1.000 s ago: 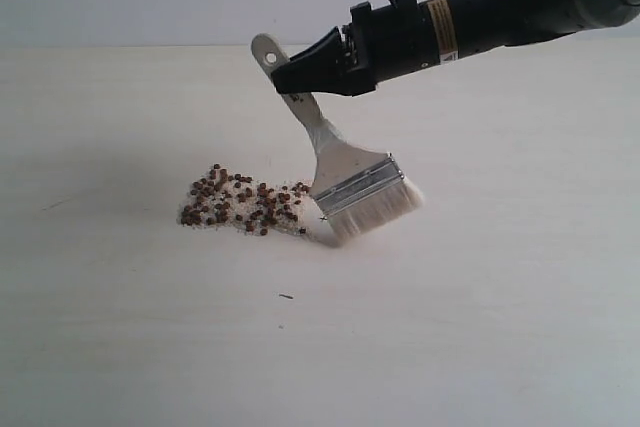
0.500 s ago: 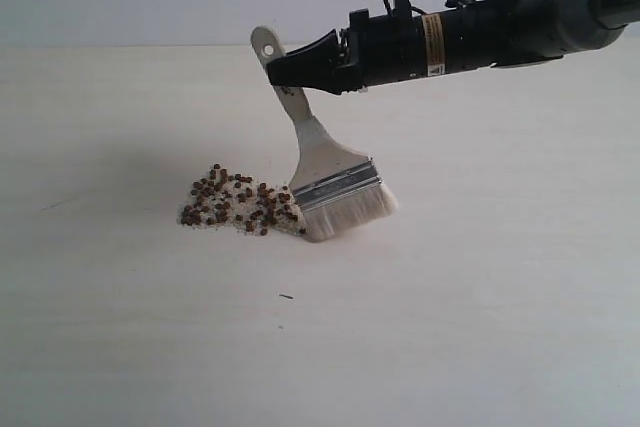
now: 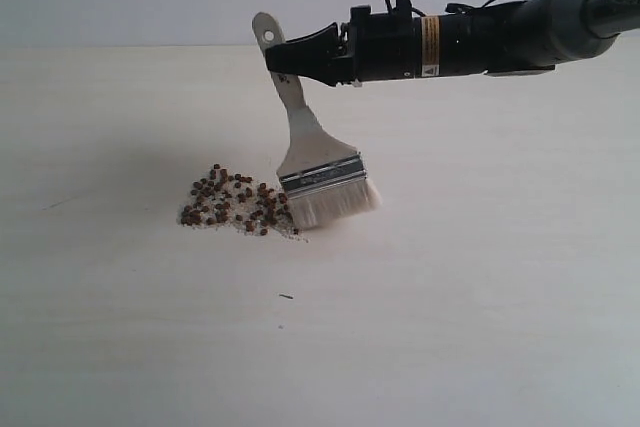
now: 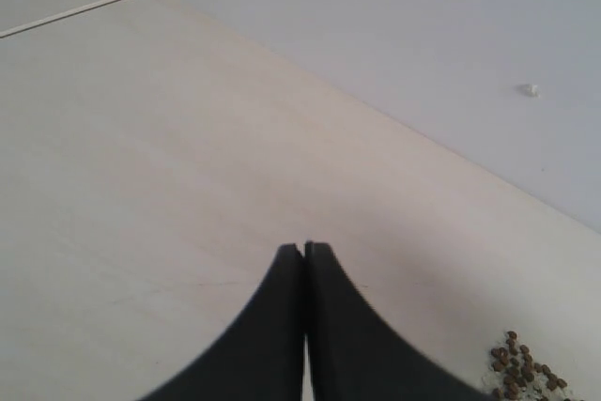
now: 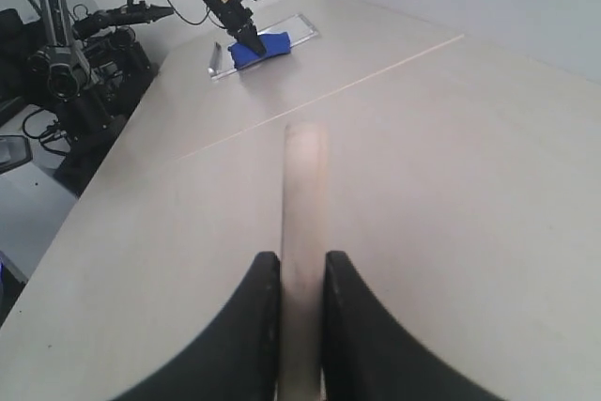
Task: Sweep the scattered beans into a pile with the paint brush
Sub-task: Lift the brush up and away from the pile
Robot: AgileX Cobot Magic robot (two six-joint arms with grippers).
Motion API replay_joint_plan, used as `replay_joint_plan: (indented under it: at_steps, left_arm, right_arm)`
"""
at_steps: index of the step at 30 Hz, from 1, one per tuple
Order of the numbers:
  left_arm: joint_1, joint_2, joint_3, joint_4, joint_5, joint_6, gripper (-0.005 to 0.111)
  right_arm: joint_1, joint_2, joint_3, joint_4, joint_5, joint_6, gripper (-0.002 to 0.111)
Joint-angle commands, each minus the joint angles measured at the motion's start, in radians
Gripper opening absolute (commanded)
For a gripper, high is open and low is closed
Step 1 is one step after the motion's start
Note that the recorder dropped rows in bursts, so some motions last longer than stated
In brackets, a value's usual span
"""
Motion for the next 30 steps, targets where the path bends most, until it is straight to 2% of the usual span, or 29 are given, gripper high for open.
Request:
replay_joint_plan:
  at_steps: [1,7,15,21,26,30]
  left_arm:
    - [0.003,-0.004,0.004,-0.004,0.003,0.0,0.0]
    - [0.003,-0.004,0.004,-0.004,0.003,0.0,0.0]
    - [0.003,-0.004,0.004,-0.004,0.003,0.002,0.0]
    - [0.003,-0.004,0.004,-0.004,0.003,0.0,0.0]
    - [0.003,-0.004,0.004,-0.004,0.003,0.0,0.0]
    - [0.003,-0.004,0.004,-0.004,0.003,0.004,0.0]
  right_arm:
    - [-0.004,-0.002,0.002,0.038,-0.007,-0.013,0.0]
    - [-0.007,-0.05,0.002,0.056,-0.007,-0.059,0.0]
    - [-0.007,-0.061,0.002,0.188,-0.007,-0.13,0.0]
    - [-0.005,-0.057,0.002,0.269,0.297,-0.147,0.0]
    - [-0.005,-0.059,0.002,0.296,0.324,-0.147,0.0]
    - [-0.005,-0.063,0.002,0.236,0.405,-0.09,0.0]
